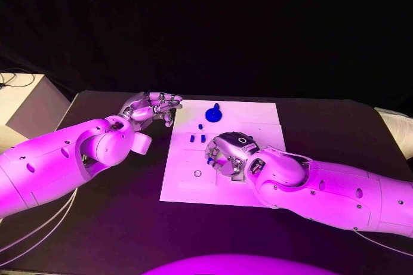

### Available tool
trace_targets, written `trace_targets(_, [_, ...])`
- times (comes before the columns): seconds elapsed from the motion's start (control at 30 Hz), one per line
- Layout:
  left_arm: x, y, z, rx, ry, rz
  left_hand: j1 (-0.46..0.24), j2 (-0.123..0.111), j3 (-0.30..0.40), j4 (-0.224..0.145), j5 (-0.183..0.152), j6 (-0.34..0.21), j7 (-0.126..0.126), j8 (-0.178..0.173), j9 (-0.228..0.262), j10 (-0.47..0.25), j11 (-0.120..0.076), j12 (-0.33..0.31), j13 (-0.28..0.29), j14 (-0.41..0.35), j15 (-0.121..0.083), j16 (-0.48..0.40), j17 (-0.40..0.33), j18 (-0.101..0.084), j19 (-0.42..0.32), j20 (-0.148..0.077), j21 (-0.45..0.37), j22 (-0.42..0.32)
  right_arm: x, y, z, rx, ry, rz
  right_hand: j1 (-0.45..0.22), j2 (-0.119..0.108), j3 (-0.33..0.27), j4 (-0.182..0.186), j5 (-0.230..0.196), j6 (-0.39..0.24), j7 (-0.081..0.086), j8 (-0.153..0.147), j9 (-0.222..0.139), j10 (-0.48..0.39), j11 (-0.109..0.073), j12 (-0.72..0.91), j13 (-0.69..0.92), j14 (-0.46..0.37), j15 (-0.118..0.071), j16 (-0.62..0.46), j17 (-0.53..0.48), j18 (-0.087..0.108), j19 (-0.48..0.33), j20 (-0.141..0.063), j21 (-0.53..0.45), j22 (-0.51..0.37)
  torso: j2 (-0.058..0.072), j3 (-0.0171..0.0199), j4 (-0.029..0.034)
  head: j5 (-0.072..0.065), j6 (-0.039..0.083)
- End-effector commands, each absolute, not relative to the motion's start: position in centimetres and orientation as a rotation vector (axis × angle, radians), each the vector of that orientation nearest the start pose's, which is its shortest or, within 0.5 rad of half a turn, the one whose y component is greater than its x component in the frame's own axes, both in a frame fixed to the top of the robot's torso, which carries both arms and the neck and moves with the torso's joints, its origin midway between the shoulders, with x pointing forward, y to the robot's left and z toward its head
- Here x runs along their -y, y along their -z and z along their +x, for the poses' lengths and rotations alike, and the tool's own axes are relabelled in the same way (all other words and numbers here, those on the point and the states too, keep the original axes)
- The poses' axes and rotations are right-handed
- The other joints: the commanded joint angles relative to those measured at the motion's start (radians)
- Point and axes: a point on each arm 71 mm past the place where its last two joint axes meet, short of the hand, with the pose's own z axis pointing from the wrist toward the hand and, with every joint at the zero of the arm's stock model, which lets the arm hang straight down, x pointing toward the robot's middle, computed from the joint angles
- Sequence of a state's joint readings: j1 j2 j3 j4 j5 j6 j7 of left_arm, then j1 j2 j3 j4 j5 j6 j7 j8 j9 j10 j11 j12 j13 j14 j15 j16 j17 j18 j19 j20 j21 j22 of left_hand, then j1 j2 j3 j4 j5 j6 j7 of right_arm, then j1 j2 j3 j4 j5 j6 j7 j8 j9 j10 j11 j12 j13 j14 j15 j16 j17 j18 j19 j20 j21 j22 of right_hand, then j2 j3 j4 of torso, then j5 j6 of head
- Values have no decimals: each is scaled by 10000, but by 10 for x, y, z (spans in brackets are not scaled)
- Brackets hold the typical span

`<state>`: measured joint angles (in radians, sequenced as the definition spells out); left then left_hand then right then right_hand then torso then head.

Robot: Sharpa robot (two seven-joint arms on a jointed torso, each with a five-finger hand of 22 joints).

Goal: Assemble the parts on the task board

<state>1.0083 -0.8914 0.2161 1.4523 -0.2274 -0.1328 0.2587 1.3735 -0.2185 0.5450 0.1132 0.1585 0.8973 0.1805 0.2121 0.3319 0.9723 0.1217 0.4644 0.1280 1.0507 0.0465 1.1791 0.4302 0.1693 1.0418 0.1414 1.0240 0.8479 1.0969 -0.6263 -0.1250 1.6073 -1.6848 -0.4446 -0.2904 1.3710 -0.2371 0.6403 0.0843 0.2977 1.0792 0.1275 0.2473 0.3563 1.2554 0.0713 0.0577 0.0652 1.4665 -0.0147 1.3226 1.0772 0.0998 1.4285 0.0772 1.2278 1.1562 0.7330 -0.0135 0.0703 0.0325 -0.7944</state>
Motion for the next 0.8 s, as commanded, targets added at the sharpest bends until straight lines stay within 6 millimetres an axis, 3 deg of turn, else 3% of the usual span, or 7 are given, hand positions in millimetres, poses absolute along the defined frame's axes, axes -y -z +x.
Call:
trace_targets(0.03, [-249,188,494,-15139,15566,-10299,91,47,-72,-5,-6,-53,39,-37,-4,-64,-31,-60,-15,61,-10,-59,17,-29,40,-9,-31,-5,73,241,417,-16641,-7340,-3585,-80,-8,-40,-33,-53,1,68,22,13,-65,-17,46,15,202,-14,45,-14,-135,5,36,-15,-15,-3,0,1,1,-10])
trace_targets(0.23, [-249,188,494,-15151,15564,-10294,91,47,-72,-5,-6,-53,39,-37,-4,-64,-31,-60,-15,61,-10,-59,17,-29,40,-9,-31,-5,71,241,414,-16729,-7370,-3750,-125,-31,-62,-29,-143,-53,79,2,26,-115,-1,37,11,187,-4,33,-60,-128,-19,47,-52,-47,-4,-4,-1,-1,-15])
trace_targets(0.33, [-249,188,494,-15153,15572,-10290,91,47,-72,-5,-6,-53,39,-37,-4,-64,-31,-60,-15,61,-10,-59,17,-29,40,-9,-31,-5,70,242,414,-16783,-7382,-3854,-304,-196,-127,31,-244,-341,192,-162,-3,-409,99,23,-8,152,80,13,-164,-116,-72,106,-133,-109,-12,-8,-2,2,-14])
trace_targets(0.37, [-249,188,494,-15153,15572,-10289,91,47,-72,-5,-6,-53,39,-37,-4,-64,-31,-60,-15,61,-10,-59,17,-29,40,-9,-31,-5,70,243,414,-16802,-7381,-3881,-381,-270,-203,59,-48,-397,205,-195,-2,-508,123,37,-3,141,108,14,-193,-112,-86,133,-154,-122,-12,-9,1,1,-15])
trace_targets(0.47, [-249,188,494,-15157,15560,-10295,100,56,-81,5,-7,-57,40,-37,-2,-75,-27,-65,-16,65,-5,-67,26,-28,45,-3,-36,-10,69,244,414,-16879,-7340,-3953,-461,-415,-460,79,-175,-800,168,-451,-72,-1089,182,35,-22,69,160,-68,-424,-4,-302,197,-613,-605,-8,-3,-1,0,-10])
trace_targets(0.57, [-249,188,494,-15164,15553,-10299,100,56,-81,5,-7,-57,40,-37,-2,-75,-27,-65,-16,65,-5,-67,26,-28,45,-3,-36,-10,70,245,415,-16916,-7282,-3972,-370,-383,-732,49,-228,-994,229,-603,-112,-1651,257,72,-16,-10,216,-179,-681,133,-599,250,-1275,-1293,-4,1,-9,-1,-1])
trace_targets(0.8, [-249,188,494,-15204,15562,-10300,101,54,-84,6,-8,-59,40,-38,-2,-80,-26,-68,-17,66,-4,-68,27,-30,51,-3,-31,-2,72,246,416,-16882,-7142,-3904,44,-154,-1791,142,-334,-1347,183,-960,-256,-2502,362,224,7,-212,298,-461,-1313,283,-894,339,-2156,-2108,-4,-3,0,-9,11])
